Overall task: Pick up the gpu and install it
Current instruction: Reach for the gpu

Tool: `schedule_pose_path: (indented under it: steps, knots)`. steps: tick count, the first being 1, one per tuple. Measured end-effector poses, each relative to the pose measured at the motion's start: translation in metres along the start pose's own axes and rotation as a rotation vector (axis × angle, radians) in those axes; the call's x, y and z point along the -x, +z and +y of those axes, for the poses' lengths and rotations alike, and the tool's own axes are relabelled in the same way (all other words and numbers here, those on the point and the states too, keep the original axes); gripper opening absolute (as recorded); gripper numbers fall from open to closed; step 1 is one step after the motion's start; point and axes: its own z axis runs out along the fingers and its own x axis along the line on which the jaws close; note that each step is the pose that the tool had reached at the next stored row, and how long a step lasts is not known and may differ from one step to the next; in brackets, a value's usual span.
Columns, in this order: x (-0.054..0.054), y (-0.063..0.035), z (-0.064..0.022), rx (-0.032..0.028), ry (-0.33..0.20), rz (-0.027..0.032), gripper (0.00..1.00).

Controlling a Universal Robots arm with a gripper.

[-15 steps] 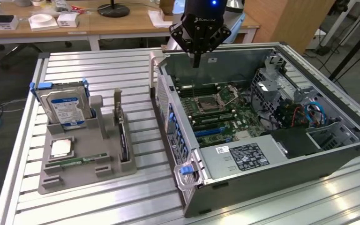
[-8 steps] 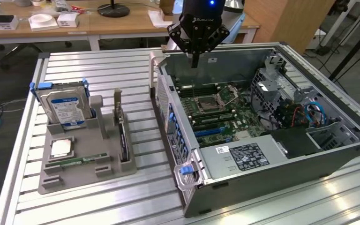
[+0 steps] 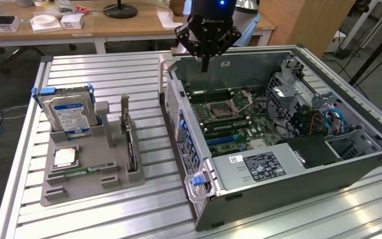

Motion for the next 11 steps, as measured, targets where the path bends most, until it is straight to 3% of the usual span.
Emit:
schedule_pose_path:
  steps: [11]
  knots:
    - [-0.0077, -0.0002, -0.0006, 0.0000, 0.000, 0.0000, 0.11]
